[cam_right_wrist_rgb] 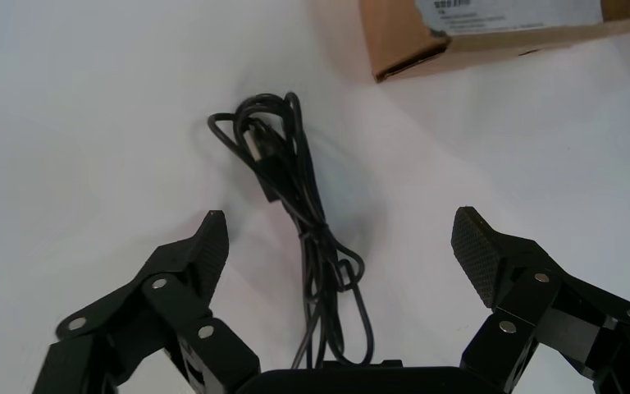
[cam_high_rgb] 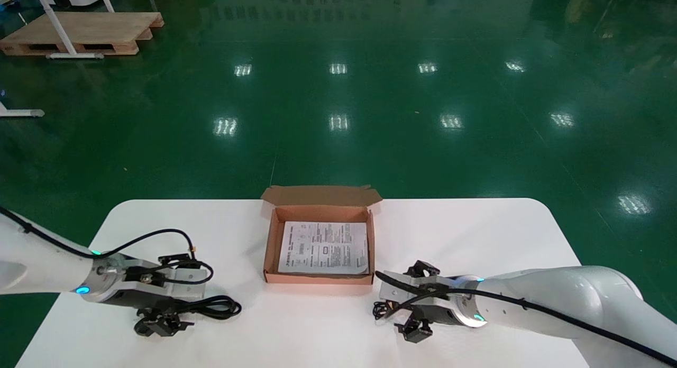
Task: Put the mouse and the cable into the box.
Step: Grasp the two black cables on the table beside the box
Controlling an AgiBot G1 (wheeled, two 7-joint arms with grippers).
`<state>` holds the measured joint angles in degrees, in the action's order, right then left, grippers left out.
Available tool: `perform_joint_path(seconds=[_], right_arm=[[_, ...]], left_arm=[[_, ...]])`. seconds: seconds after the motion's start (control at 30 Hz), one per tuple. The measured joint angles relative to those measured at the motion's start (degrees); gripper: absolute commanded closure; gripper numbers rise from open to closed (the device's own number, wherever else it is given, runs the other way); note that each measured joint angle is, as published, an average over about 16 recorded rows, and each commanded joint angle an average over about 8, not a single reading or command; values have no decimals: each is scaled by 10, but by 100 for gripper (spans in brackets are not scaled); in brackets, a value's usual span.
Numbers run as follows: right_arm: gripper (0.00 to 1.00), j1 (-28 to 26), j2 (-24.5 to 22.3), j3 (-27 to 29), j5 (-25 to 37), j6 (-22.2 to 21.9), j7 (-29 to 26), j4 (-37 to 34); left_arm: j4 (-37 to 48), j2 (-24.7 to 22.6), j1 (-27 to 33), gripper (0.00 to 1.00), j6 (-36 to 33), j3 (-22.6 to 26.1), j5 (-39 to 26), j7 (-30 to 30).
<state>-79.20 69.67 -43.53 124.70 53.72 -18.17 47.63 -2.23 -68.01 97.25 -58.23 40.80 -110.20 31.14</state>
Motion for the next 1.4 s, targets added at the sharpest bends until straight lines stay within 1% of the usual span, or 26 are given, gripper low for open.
perform_joint_path(seconds=[0.13, 0.17, 0.2, 0.23, 0.27, 0.4, 0.43, 0.47, 0.5, 0.53, 1.4], right_arm=[[0, -3, 2, 1, -5, -1, 5, -7], [0, -4, 3, 1, -5, -1, 7, -9], [0, -5, 4, 1, -6, -1, 9, -11], [0, -5, 5, 1, -6, -1, 10, -12], [7, -6, 6, 1, -6, -1, 11, -14], [57, -7, 8, -1, -5, -1, 14, -18], [69, -8, 9, -1, -5, -1, 15, -19], [82, -8, 9, -1, -5, -1, 15, -20], [94, -8, 10, -1, -5, -1, 15, -20], [100, -8, 10, -1, -5, -1, 15, -21], [100, -8, 8, -1, -5, -1, 14, -18]], left_arm=[[2, -1, 1, 0, 0, 0, 0, 2], [3, -1, 1, 2, 1, 0, 0, 2], [3, -1, 1, 10, 1, 0, 0, 2], [4, -1, 1, 22, 1, 0, 1, 3], [4, -1, 1, 35, 1, 0, 1, 3], [5, -1, 2, 85, 1, -1, 1, 4], [5, -1, 2, 95, 1, -1, 1, 4], [6, -1, 2, 100, 1, -1, 1, 4], [6, -1, 2, 100, 1, -1, 1, 4], [6, -1, 2, 100, 1, -1, 1, 4], [11, -6, 4, 100, 6, 3, -4, -6]])
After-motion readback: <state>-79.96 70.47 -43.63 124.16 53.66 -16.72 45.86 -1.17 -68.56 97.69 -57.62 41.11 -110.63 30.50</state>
